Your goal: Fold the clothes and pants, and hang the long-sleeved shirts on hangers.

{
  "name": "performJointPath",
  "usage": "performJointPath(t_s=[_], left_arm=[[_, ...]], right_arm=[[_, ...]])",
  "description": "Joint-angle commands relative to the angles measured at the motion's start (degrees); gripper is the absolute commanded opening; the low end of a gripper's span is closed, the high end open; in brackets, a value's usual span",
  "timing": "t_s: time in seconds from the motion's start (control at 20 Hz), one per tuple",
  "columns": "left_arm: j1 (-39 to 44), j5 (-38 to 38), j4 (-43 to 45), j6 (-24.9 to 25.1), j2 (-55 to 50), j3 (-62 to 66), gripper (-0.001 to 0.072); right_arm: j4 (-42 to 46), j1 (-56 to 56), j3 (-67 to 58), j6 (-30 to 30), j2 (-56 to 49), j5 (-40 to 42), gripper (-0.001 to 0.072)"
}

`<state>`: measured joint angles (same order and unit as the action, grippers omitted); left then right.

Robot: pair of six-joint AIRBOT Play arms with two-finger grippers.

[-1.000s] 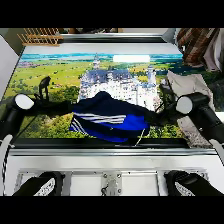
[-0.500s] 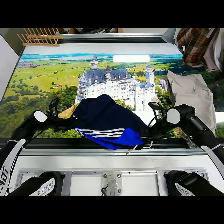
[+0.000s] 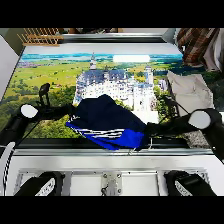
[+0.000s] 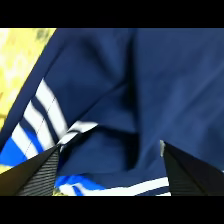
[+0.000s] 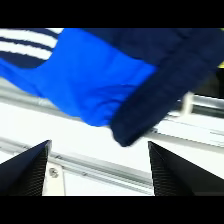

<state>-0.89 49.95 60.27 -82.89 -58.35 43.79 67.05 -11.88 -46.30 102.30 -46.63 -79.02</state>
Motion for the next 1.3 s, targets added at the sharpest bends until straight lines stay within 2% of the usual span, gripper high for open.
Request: performJointPath(t_s=[0.0,0.05,0.1,0.15,0.25,0.35,0.4,0.65,0.9,1.25], left_arm=[[0.0,1.2,0.2,0.0,5.7,2.7,0.0623],[0.0,1.4,0.2,0.0,6.9,2.7,0.0375],[0.2,1.5,0.1,0.0,7.8,2.7,0.0101],[0.5,1.4,0.1,0.0,8.6,2.7,0.0008],[1.7,1.3,0.1,0.0,9.4,2.7,0.0008],[3.3,1.2,0.2,0.0,9.4,2.6,0.0008],[4.1,0.9,0.1,0.0,9.4,2.3,0.0008],[7.3,0.5,0.1,0.0,9.4,0.4,0.0008],[7.5,0.9,0.0,-0.1,9.4,0.5,0.0008],[7.5,0.9,-0.1,-0.2,9.4,0.5,0.0008]], right_arm=[[0.4,11.9,8.9,-0.1,8.2,-1.6,0.0652],[-2.1,15.5,14.3,0.2,9.9,1.1,0.0666],[-6.2,18.3,19.6,0.1,11.0,4.7,0.072],[-11.7,20.6,25.1,-0.3,11.4,9.0,0.072],[-23.4,21.7,33.8,-5.0,10.9,18.5,0.072],[-35.4,20.8,38.9,-12.9,9.6,26.3,0.072],[-38.2,20.0,39.8,-15.9,8.8,28.3,0.072],[-39.0,13.0,39.8,-20.5,0.9,32.9,0.0717],[-47.0,6.9,39.7,-26.0,-3.9,39.3,0.0715],[-48.3,4.2,38.3,-26.0,-4.5,42.8,0.0705]])
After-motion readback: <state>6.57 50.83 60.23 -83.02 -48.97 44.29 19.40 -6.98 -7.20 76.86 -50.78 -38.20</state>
